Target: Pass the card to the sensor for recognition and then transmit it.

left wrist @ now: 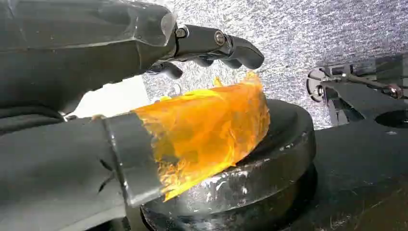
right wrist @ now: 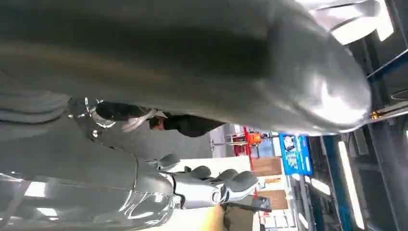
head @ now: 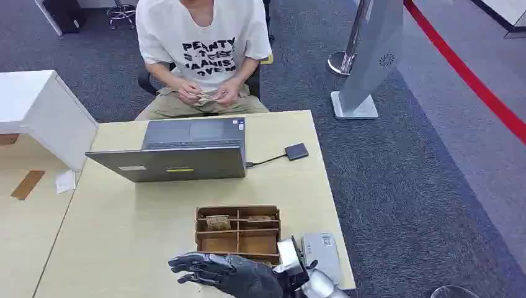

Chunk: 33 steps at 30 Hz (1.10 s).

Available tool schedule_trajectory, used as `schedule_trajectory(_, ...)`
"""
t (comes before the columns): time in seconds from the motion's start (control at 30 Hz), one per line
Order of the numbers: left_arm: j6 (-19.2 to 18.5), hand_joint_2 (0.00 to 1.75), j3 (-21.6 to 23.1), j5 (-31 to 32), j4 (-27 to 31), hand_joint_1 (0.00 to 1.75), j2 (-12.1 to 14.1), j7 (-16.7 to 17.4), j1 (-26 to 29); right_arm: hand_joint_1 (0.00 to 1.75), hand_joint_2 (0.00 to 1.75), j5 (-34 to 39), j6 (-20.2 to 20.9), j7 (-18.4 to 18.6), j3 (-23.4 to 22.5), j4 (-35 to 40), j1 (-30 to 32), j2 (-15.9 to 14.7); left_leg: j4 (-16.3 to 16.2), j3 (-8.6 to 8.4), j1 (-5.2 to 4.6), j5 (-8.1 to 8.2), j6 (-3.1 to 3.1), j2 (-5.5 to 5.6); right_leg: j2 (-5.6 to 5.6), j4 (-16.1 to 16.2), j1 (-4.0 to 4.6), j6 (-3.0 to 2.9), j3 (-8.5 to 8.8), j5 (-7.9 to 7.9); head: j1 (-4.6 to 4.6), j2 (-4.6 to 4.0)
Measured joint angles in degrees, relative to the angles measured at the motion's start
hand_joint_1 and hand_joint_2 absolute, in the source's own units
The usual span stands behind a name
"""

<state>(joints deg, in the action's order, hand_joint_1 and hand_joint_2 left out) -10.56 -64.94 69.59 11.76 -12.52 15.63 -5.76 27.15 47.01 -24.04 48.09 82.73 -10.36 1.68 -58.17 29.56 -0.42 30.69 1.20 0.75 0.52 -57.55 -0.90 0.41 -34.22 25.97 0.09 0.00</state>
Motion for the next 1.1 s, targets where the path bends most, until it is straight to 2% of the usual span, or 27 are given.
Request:
schedule_trajectory(0.1, 0.39, 0.00, 0.00, 0.22, 0.00, 0.00, 0.00, 0.04, 0.04, 0.00, 0.00, 0.31, -0.13, -0.17, 0.04, -0.02, 0.08, 0.00, 0.00, -0.02, 0.00, 0.00, 0.00, 0.00, 0.00, 0.00, 0.01, 0.00, -0.01, 0.00, 0.00, 0.00)
schedule_trajectory(0.17, 1.05, 0.00, 0.00, 0.57, 0.00, 0.00, -0.11, 0.55, 0.04, 0.00, 0.00, -0.17, -0.24, -1.52, 0.02, 0.72, 1.13, -0.28, 0.00, -0.04, -0.01, 0.00, 0.00, 0.01, 0.00, 0.01, 0.01, 0.00, -0.02, 0.00, 0.00, 0.00)
schedule_trajectory(0.4, 1.88, 0.00, 0.00, 0.94, 0.00, 0.00, -0.68, 1.16, 0.06, 0.00, 0.00, -1.22, 0.61, -4.24, -1.18, 4.50, 6.27, -4.61, 0.00, 0.00, -0.02, 0.02, 0.01, -0.01, 0.01, 0.02, -0.01, 0.04, -0.02, 0.03, -0.02, 0.00)
schedule_trajectory(0.7, 1.77, 0.00, 0.00, 1.44, 0.00, 0.00, -0.87, 1.14, -0.04, 0.00, 0.00, -1.42, 2.21, -5.42, -3.65, 6.10, 9.05, -6.82, -0.01, -0.03, -0.03, 0.02, 0.01, -0.01, -0.01, 0.04, 0.00, 0.04, -0.01, 0.02, 0.00, 0.00)
schedule_trajectory(0.73, 1.77, 0.00, 0.00, 1.49, 0.00, 0.00, -0.87, 1.14, -0.04, 0.00, 1.75, -1.53, 2.34, -5.42, -3.94, 6.21, 9.35, -6.86, 0.00, -0.03, -0.03, 0.02, 0.01, 0.00, -0.01, 0.04, 0.00, 0.04, -0.02, 0.02, 0.00, 0.00)
schedule_trajectory(1.03, 1.62, 0.00, 0.00, 1.53, 0.00, 0.00, -0.87, 1.14, -0.06, 0.00, 1.75, -2.08, 2.56, -5.33, -6.10, 6.43, 10.64, -7.04, 0.00, -0.03, -0.02, 0.02, 0.01, -0.01, 0.00, 0.03, 0.00, 0.04, -0.01, 0.02, 0.00, 0.00)
schedule_trajectory(1.1, 1.60, 0.00, 0.00, 1.53, 0.00, 0.00, -0.87, 1.14, -0.05, 0.00, 1.75, -3.13, 0.63, -4.61, -6.47, 6.54, 10.82, -7.04, 0.00, -0.03, -0.02, 0.01, 0.01, -0.01, 0.00, 0.03, 0.00, 0.04, -0.01, 0.02, 0.00, 0.00)
